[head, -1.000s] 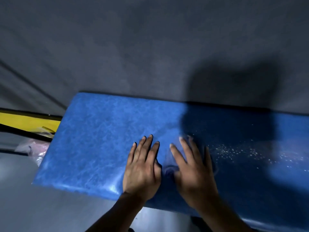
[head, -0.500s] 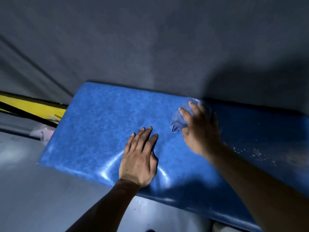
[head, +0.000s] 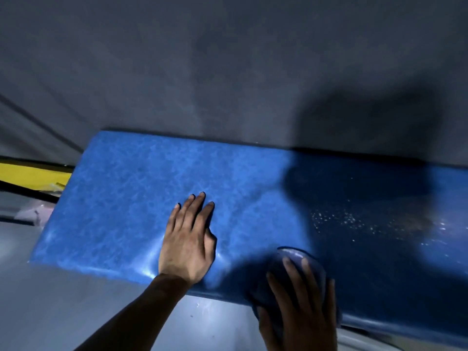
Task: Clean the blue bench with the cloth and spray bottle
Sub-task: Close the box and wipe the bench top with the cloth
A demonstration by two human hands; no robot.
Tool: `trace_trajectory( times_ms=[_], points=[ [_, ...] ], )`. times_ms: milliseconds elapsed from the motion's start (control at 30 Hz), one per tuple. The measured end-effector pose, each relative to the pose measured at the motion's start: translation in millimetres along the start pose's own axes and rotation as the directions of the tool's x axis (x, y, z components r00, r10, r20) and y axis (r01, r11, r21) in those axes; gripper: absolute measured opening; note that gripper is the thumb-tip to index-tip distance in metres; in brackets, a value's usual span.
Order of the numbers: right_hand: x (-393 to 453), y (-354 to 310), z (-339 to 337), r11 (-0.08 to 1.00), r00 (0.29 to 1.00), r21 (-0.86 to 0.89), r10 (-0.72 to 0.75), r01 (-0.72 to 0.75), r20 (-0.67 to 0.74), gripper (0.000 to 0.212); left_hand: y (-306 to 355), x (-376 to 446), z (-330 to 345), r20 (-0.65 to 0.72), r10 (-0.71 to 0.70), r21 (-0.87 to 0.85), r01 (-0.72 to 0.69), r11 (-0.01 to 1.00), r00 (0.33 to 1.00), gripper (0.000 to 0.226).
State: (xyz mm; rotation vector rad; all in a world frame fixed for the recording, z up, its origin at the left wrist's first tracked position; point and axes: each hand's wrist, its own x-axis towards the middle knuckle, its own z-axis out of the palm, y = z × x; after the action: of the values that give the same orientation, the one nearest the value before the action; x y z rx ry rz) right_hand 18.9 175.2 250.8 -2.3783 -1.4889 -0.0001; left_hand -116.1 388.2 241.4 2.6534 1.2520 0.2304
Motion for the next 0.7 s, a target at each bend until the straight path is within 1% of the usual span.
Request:
trace_trajectory(
  times_ms=[100,167,267,367,400,467,567,633,700],
  points=[
    [-4.0,-1.3,2.2,0.997,0.999,-0.076,0.007,-0.004,0.040,0.070,2.3,-1.4,-7.3,0.012,-0.013,-0.067,0.014,0.998,1.000,0.058],
    [1.6,2.5,4.7,0.996,0.998,-0.089,-0.018,0.023,0.058,0.071,8.2,-1.2,-12.0,0.000,-0.015,-0.146,0.015,0.989,1.000,0.057],
    [17.9,15.5,8.4,0.990,0.990,-0.053,-0.129,0.131,0.053,0.070,34.3,2.1,-12.6,-0.014,0.010,-0.281,-0.014,0.960,1.000,0.056],
    [50.5,30.6,8.5,0.973,0.972,-0.007,-0.231,0.231,0.046,0.069,61.6,9.3,-3.5,-0.005,-0.010,-0.317,0.008,0.949,1.000,0.053],
    [65.0,35.2,8.0,0.965,0.963,0.014,-0.262,0.261,0.060,0.069,67.7,10.8,0.5,0.002,-0.021,-0.306,0.021,0.952,1.000,0.053],
    [95.1,42.5,8.4,0.953,0.945,0.021,-0.302,0.302,0.127,0.068,74.7,11.7,8.6,-0.010,-0.027,-0.227,0.024,0.974,1.000,0.053],
    [140.6,45.4,11.4,0.938,0.909,-0.089,-0.297,0.335,0.293,0.070,75.9,11.2,18.4,-0.074,-0.017,-0.130,0.007,0.992,0.997,0.053],
    [168.8,40.3,15.4,0.928,0.895,-0.126,-0.293,0.351,0.337,0.071,73.6,11.2,23.3,-0.098,-0.009,-0.095,0.000,0.995,0.995,0.053],
    [197.1,30.3,18.1,0.928,0.881,-0.087,-0.310,0.362,0.358,0.071,72.9,11.5,26.6,-0.097,-0.007,-0.066,0.000,0.998,0.995,0.055]
  ],
)
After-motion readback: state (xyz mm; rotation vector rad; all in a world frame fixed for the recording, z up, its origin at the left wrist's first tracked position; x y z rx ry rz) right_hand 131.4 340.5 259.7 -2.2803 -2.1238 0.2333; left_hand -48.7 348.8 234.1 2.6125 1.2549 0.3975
